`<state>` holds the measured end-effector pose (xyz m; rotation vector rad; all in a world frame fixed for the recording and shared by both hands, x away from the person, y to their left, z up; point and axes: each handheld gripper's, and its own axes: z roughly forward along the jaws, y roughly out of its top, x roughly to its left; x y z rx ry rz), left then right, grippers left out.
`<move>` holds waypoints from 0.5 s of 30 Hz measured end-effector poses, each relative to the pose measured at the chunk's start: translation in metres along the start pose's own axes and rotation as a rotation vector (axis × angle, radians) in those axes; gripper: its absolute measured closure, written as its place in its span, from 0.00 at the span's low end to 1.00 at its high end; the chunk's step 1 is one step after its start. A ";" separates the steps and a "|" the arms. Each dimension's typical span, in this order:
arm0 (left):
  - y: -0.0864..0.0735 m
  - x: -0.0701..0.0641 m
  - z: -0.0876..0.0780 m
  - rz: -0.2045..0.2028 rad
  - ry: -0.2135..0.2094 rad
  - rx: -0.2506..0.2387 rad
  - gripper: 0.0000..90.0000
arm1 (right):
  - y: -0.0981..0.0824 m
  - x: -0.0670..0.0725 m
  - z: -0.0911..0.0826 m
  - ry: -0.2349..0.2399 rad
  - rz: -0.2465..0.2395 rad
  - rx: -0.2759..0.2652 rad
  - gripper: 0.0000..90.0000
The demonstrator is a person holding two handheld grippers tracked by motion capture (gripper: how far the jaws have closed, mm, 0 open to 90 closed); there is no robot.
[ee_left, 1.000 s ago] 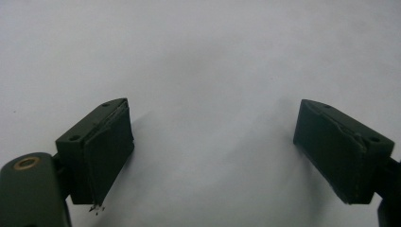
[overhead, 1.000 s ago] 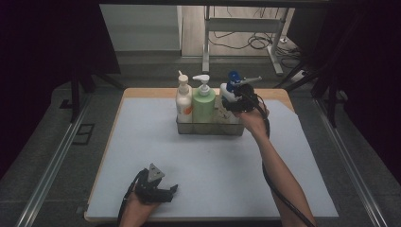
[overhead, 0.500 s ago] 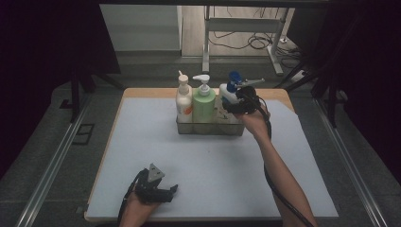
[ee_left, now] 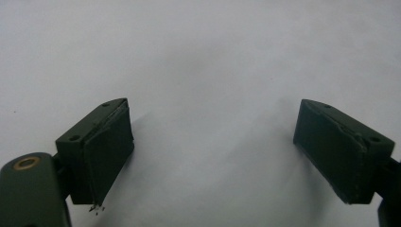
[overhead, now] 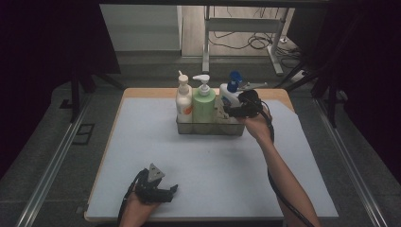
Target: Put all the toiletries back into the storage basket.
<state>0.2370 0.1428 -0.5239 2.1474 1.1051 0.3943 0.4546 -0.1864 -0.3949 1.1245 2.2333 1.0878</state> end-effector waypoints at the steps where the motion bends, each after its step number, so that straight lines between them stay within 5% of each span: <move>1: 0.000 0.000 0.000 0.001 0.000 0.000 0.14 | -0.001 0.000 -0.002 0.002 0.000 -0.002 0.32; 15: 0.000 0.000 0.000 0.000 0.000 -0.001 0.14 | -0.016 -0.006 -0.027 0.048 0.019 0.002 0.42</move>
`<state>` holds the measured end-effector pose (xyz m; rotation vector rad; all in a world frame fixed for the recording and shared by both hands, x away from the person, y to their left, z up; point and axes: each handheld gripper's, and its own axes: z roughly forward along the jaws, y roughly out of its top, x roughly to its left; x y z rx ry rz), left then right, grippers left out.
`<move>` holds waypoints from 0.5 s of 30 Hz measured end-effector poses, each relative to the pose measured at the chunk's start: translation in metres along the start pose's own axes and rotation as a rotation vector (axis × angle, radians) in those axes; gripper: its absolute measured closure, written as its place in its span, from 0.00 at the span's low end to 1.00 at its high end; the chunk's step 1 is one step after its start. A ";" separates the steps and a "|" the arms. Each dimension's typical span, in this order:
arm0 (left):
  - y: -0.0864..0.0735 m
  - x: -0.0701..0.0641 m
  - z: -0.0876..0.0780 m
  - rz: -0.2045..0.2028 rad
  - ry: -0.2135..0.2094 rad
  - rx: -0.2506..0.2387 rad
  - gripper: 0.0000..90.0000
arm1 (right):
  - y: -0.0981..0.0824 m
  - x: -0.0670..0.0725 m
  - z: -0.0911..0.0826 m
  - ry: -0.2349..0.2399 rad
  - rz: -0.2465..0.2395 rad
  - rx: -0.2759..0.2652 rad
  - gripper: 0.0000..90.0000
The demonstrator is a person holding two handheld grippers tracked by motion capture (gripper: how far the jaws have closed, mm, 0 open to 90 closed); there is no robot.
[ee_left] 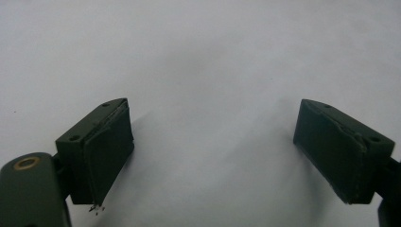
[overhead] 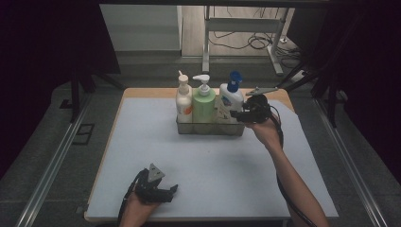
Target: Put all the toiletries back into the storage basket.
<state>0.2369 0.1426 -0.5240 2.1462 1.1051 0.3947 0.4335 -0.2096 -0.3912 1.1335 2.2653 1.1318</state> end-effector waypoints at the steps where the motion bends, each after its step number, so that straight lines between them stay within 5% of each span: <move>1: 0.000 0.000 0.000 0.001 0.000 0.000 0.14 | -0.001 -0.001 -0.002 0.004 -0.003 0.001 0.44; 10: 0.000 0.000 0.000 0.001 0.001 0.001 0.14 | -0.014 -0.006 -0.018 0.003 -0.007 0.001 0.67; 15: 0.000 0.000 0.000 0.001 0.001 0.002 0.14 | -0.020 -0.014 -0.023 -0.045 0.013 -0.024 0.81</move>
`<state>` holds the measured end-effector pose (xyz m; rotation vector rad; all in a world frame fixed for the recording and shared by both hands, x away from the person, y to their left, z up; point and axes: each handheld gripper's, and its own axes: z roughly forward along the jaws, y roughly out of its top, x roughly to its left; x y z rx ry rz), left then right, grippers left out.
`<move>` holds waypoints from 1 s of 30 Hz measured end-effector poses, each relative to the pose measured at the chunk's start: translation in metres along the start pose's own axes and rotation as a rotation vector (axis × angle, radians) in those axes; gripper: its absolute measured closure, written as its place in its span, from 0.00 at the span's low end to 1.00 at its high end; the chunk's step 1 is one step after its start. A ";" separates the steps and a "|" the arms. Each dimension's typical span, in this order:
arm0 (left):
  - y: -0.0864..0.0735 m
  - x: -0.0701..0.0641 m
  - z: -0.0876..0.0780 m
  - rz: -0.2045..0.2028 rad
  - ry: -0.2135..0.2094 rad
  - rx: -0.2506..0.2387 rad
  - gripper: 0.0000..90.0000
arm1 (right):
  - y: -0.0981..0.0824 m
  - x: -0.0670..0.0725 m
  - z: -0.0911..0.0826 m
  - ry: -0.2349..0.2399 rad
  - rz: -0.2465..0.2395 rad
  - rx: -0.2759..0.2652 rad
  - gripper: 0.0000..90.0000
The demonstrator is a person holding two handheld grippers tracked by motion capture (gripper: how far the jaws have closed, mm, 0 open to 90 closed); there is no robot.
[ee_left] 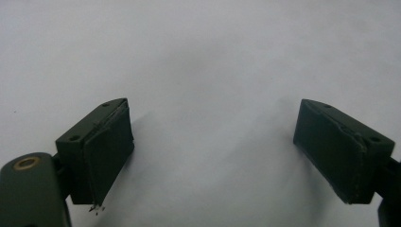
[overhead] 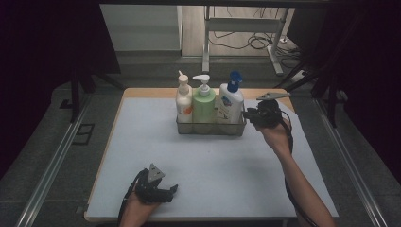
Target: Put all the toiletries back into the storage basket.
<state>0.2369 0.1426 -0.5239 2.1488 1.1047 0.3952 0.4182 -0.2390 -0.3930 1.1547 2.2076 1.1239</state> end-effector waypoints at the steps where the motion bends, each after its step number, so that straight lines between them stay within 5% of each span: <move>1: 0.000 0.000 0.000 0.000 0.000 0.000 0.14 | -0.001 -0.003 0.000 -0.008 0.015 -0.001 0.84; 7: 0.000 0.000 0.000 0.000 0.000 0.000 0.14 | -0.003 -0.015 0.007 -0.009 0.047 0.003 0.98; 21: 0.000 0.000 0.000 0.000 0.001 0.001 0.14 | 0.000 -0.025 0.047 -0.048 0.045 0.055 1.00; 30: 0.000 0.000 0.000 0.005 0.001 0.005 0.14 | 0.000 -0.028 0.061 -0.005 0.052 0.054 1.00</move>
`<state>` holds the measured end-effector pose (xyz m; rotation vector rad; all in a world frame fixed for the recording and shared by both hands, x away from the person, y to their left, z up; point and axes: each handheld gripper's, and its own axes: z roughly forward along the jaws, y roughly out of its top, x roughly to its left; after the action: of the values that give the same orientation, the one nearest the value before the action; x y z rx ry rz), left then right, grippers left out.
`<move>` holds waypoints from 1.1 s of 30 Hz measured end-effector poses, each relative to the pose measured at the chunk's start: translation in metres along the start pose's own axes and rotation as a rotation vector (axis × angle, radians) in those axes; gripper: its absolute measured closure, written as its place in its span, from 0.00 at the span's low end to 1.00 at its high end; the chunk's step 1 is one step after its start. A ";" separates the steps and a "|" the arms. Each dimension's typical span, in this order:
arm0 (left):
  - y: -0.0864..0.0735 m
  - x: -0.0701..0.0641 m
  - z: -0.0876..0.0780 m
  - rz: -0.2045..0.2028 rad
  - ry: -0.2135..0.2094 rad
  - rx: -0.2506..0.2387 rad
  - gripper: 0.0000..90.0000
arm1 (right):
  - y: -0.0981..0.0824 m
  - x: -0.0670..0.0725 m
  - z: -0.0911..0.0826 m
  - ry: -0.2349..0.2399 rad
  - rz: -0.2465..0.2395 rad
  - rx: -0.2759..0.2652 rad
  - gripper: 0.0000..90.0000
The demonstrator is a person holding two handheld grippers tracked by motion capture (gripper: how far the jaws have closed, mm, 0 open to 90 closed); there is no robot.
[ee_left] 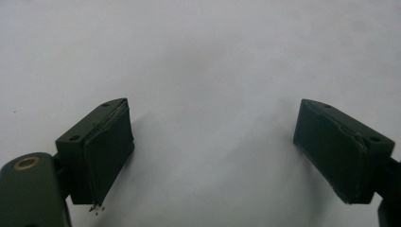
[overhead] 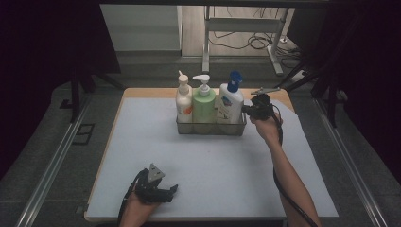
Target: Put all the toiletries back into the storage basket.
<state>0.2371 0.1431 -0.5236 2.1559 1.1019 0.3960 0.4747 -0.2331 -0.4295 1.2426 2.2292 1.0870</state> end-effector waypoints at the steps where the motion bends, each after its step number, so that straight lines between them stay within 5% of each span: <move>1: 0.000 0.000 0.000 0.000 0.000 0.000 0.14 | 0.000 0.001 0.001 0.000 0.001 0.005 1.00; 33: 0.000 0.000 0.000 0.003 0.002 0.001 0.14 | -0.014 0.010 0.025 0.048 0.010 0.070 0.99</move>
<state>0.2373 0.1433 -0.5235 2.1587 1.1008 0.3984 0.4775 -0.2173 -0.4557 1.2693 2.3183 1.0614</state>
